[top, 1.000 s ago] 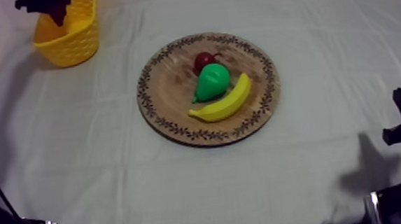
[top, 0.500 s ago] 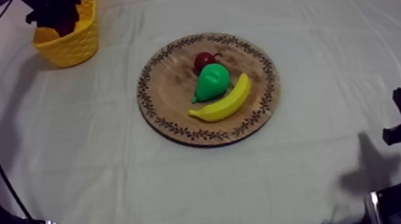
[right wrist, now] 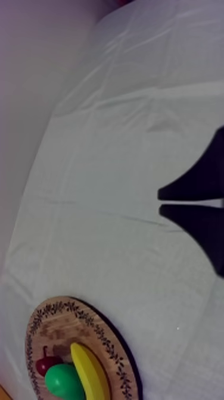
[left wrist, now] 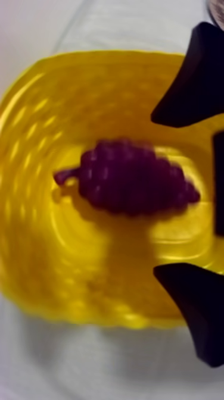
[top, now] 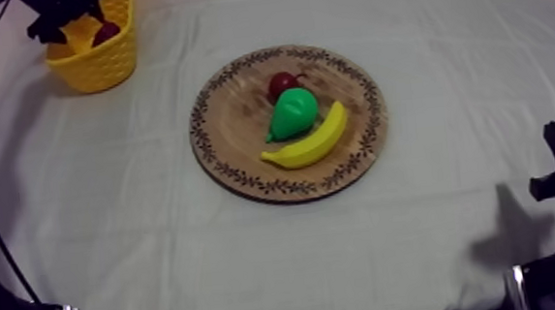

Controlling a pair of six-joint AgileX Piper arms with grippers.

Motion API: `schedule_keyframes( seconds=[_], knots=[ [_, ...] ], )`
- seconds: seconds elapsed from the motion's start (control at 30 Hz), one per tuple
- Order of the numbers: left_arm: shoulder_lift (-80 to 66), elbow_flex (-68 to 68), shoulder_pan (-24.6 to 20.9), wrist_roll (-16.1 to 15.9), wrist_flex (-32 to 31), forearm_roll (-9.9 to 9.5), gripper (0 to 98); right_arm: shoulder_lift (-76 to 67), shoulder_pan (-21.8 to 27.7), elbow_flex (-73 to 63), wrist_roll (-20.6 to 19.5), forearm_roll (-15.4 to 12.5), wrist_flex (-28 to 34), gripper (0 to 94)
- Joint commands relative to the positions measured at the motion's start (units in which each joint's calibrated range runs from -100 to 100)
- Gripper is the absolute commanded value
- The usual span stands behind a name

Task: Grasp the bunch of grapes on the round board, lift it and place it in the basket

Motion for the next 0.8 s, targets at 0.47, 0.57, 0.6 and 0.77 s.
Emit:
schedule_keyframes(
  seconds=[0.47, 0.57, 0.6, 0.77],
  knots=[
    [-13.4, 20.3, 0.7, -2.2, -16.7, -1.81, 51.5, 0.0, 0.0, 0.0, 0.0, 0.0, 0.0, 0.3],
    [-18.6, 28.7, 1.2, -2.3, -22.3, -3.12, 46.1, 0.0, 0.0, 0.0, 0.0, 0.0, 0.0, 0.3],
    [-20.4, 31.7, 1.2, -2.1, -24.3, -3.43, 43.7, 0.0, 0.0, 0.0, 0.0, 0.0, 0.0, 0.3],
    [-30.0, 46.8, 1.1, -1.5, -34.9, -3.87, 24.4, 0.0, 0.0, 0.0, 0.0, 0.0, 0.0, 0.3]
  ],
)
